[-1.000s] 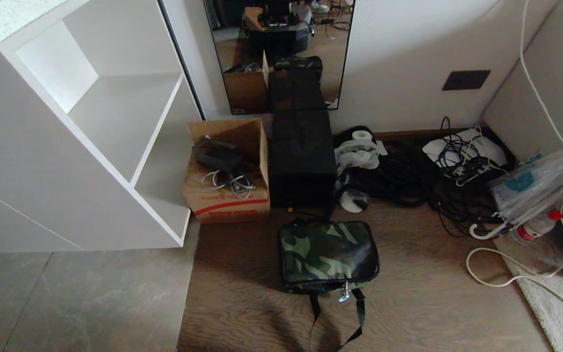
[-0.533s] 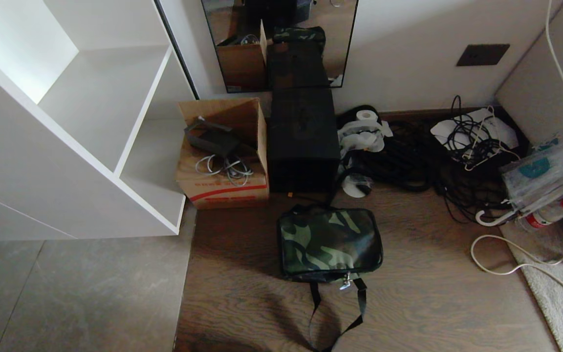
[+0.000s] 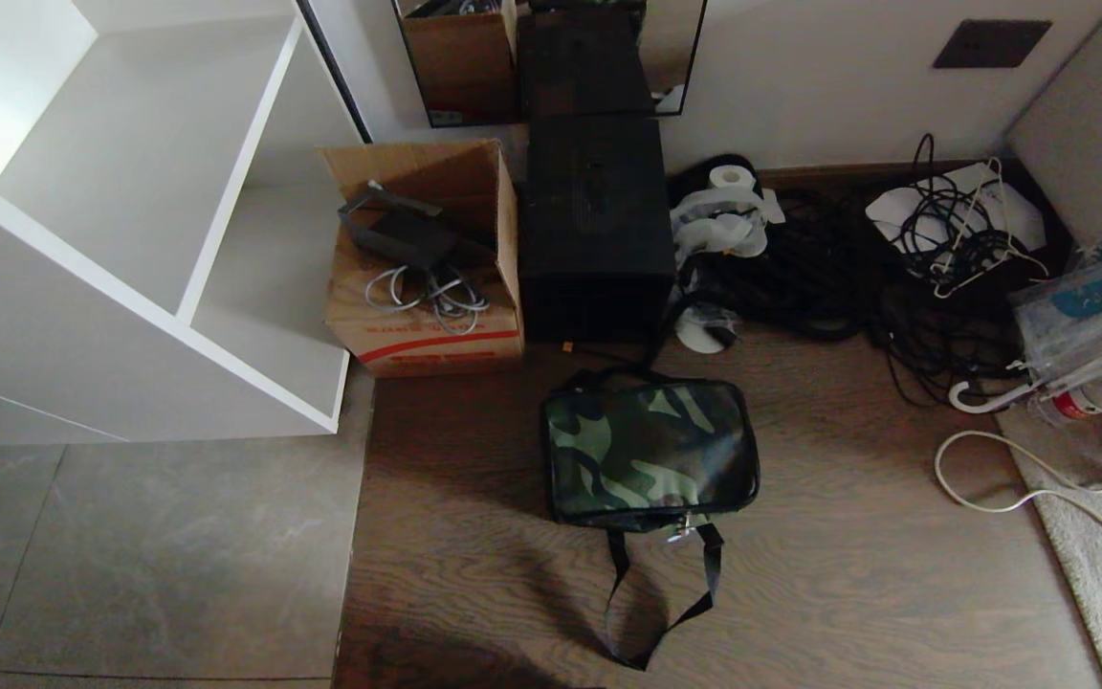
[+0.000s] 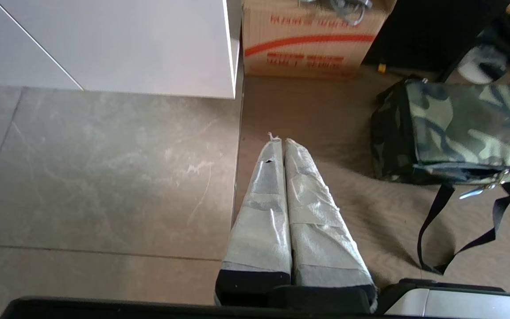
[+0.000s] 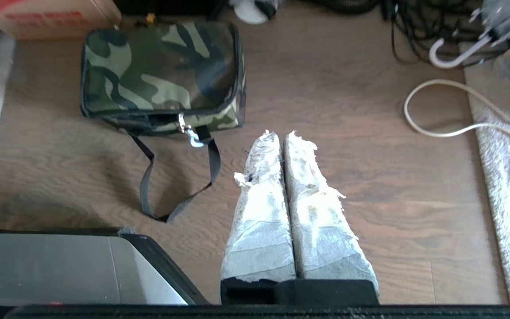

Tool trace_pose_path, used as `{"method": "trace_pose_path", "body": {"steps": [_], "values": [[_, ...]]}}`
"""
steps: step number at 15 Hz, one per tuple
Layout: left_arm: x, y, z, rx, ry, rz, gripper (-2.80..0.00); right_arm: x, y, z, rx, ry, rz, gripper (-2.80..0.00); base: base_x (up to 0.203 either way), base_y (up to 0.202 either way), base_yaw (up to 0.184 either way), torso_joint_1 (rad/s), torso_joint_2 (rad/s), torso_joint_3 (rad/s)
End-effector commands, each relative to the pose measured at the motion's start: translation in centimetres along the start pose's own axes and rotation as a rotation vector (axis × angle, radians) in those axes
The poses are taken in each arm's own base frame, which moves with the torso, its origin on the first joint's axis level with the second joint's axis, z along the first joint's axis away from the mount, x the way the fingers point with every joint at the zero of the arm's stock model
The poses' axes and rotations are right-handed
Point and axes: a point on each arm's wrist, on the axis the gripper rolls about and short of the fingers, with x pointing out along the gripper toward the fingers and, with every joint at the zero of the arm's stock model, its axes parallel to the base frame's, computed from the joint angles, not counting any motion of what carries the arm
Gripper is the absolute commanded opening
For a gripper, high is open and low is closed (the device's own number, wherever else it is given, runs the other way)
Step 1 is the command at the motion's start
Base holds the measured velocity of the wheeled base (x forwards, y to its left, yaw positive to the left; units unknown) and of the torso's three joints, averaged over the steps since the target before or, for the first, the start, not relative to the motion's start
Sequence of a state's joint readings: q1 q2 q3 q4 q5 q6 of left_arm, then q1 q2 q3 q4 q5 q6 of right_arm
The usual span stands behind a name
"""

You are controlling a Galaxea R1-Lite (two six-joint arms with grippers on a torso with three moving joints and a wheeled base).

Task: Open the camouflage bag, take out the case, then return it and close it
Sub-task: Open the top of the storage box

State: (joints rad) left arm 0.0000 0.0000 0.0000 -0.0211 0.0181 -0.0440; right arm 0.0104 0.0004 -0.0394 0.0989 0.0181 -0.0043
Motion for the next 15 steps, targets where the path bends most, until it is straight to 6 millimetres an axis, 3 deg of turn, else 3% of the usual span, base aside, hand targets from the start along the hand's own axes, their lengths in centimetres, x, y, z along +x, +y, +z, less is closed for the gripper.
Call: {"method": "trace_pose_path", "body": {"steps": [1, 15], "values": [[0.08, 0.01, -0.3, 0.0, 0.01, 0.001, -2.8, -0.01, 0.0, 0.0, 0.0, 0.0, 0.001, -2.8, 0.0, 0.0, 0.0, 0.0, -0.01, -0.205], [0.08, 0.01, -0.29, 0.0, 0.01, 0.001, -2.8, -0.01, 0.0, 0.0, 0.0, 0.0, 0.001, -2.8, 0.0, 0.0, 0.0, 0.001, 0.0, -0.198]]}}
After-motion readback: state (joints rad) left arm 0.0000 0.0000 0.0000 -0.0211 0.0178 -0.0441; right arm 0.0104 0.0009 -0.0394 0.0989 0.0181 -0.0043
